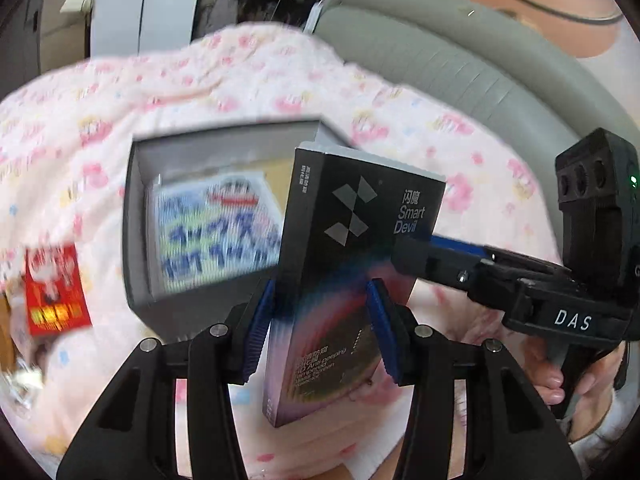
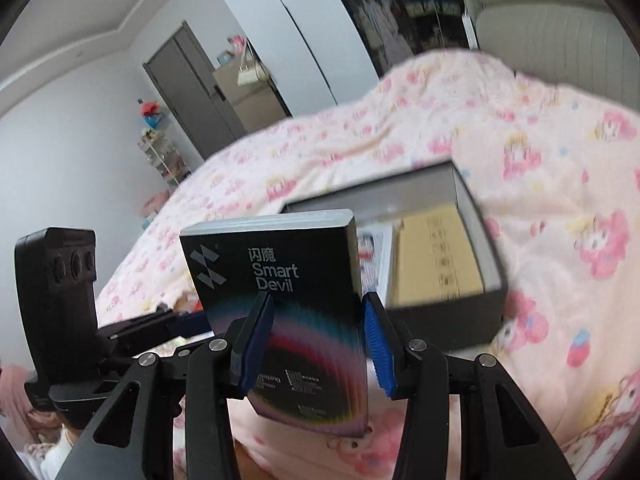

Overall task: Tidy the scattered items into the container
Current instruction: 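Hold the purple box upright above the black box with both grippers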

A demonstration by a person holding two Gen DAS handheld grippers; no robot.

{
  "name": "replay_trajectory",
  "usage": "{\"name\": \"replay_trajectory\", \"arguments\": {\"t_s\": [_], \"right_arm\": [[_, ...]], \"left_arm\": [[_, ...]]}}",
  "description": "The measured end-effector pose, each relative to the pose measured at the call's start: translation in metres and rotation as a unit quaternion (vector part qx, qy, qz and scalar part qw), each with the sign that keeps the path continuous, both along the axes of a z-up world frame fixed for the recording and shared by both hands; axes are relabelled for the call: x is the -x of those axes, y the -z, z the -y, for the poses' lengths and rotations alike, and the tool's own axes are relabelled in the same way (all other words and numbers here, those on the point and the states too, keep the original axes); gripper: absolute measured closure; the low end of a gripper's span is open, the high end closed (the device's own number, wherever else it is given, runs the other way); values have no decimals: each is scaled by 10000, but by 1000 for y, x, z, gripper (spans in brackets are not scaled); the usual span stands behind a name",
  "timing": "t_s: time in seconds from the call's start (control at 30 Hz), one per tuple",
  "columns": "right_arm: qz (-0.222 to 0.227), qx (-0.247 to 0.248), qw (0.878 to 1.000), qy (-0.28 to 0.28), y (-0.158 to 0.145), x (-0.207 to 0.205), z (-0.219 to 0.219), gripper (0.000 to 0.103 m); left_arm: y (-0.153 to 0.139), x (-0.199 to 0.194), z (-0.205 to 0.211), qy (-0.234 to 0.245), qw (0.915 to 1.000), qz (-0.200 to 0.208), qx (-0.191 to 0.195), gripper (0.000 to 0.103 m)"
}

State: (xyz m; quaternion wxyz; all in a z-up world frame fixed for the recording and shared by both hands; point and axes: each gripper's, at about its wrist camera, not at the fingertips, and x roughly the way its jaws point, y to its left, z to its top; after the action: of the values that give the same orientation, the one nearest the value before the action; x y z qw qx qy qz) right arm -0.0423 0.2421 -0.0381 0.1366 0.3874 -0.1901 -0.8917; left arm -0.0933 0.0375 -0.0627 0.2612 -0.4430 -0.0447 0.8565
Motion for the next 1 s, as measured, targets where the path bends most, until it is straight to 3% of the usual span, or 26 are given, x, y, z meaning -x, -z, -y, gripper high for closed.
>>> {"name": "replay_trajectory", "arguments": {"t_s": [0.13, 0.3, 0.4, 0.47, 0.63, 0.77, 0.87, 1.0], "right_arm": [[629, 570, 9963, -127, 37, 7, -6, 62], [1110, 371, 9926, -320, 68, 9, 12, 61], [905, 114, 9951, -388, 57, 11, 21, 65], [823, -56, 9960, -353, 46, 12, 23, 66], [359, -62, 9983, -454, -4, 48, 8, 66], [298, -307, 9982, -418, -21, 100, -6, 66], [584, -226, 9973, -376, -6, 125, -17, 66], [860, -163, 9956, -332, 24, 122, -30, 67]], "left_arm": [[15, -1, 12, -205, 9996, 136, -119, 56], [35, -5, 22, -351, 9982, 481, -28, 56], [32, -9, 24, -510, 9977, 456, -9, 59], [14, -7, 26, -514, 9978, 326, -262, 61], [-35, 34, 14, -479, 9986, -117, -201, 57], [-28, 92, 14, -610, 9959, 344, -575, 57], [-3, 123, 7, -651, 9916, 881, -682, 57], [36, 141, 1, -756, 9821, 1504, -844, 57]]}}
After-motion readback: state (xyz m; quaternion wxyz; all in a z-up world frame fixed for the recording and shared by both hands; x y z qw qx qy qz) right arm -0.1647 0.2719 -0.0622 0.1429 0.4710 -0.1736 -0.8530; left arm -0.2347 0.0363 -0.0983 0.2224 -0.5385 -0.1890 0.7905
